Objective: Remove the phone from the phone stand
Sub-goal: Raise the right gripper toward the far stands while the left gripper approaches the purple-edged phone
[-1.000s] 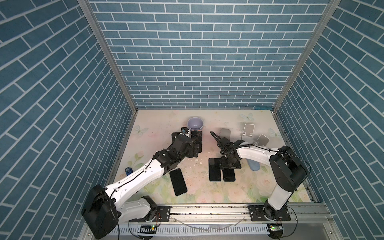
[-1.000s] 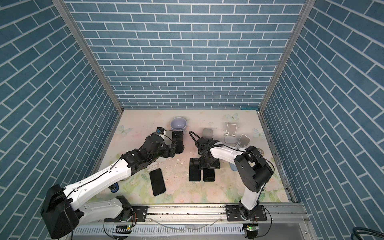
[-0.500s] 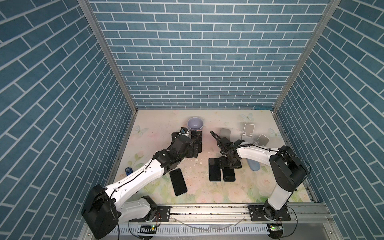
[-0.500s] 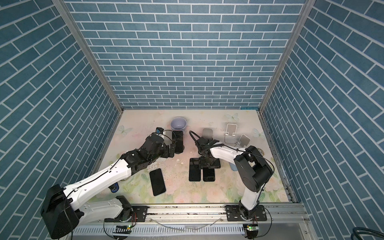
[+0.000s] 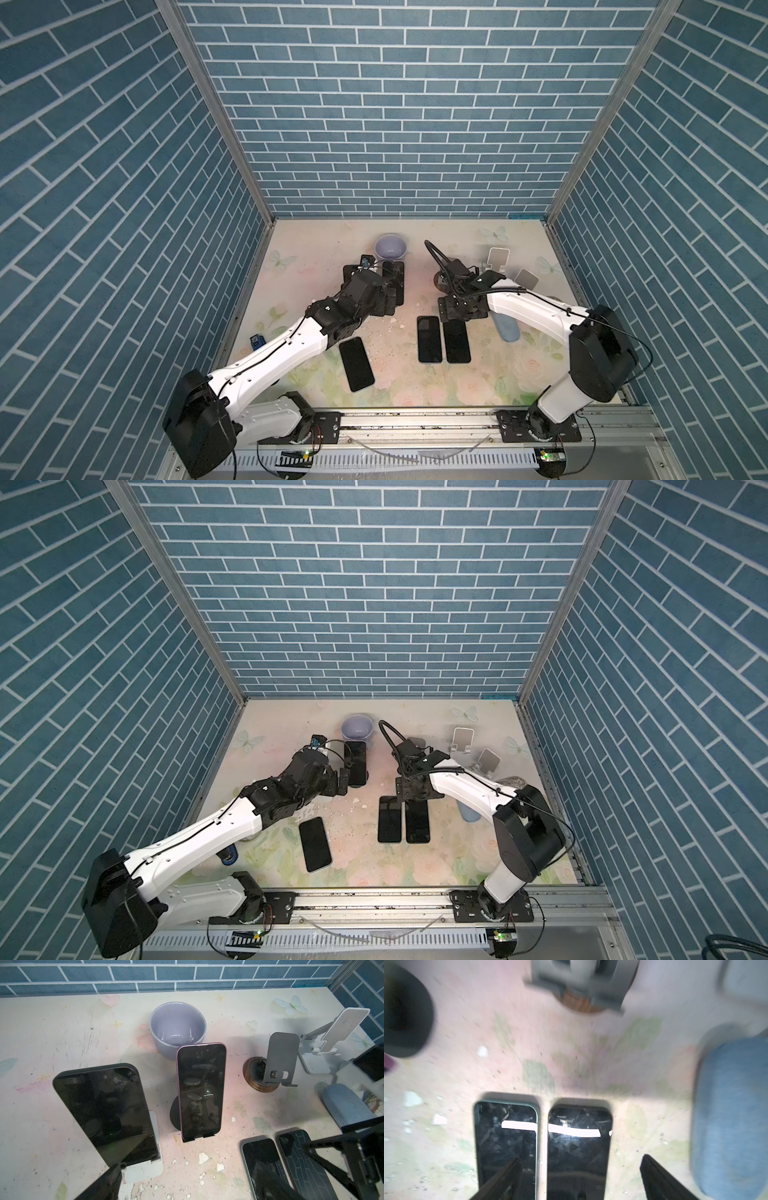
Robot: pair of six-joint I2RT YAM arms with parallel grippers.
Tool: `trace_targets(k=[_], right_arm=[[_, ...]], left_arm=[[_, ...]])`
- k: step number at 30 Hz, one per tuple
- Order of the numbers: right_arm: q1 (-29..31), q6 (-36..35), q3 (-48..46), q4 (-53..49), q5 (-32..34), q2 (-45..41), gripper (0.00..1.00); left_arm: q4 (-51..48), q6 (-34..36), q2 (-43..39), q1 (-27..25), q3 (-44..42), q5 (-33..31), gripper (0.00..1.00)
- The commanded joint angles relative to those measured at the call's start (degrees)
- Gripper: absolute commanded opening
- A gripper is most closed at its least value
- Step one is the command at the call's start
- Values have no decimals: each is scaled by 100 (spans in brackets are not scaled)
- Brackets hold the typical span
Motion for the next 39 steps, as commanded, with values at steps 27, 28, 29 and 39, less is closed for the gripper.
trace_targets(k=[27,28,29,39], right_arm=[[-973,-737,446,692,537,-937,90],[-986,-737,413,714,524,-956,90],[-999,-737,377,738,523,-983,90],[-1113,-781,236,840,428,-1058,90]], left_arm=[[-1518,-634,2208,-650,2010,-725,100],[-1525,-634,2276,-645,2069,-726,100],[-1570,-659,2378,-633,2142,-721,100],[-1367,-652,2971,-442,2459,-632,100]])
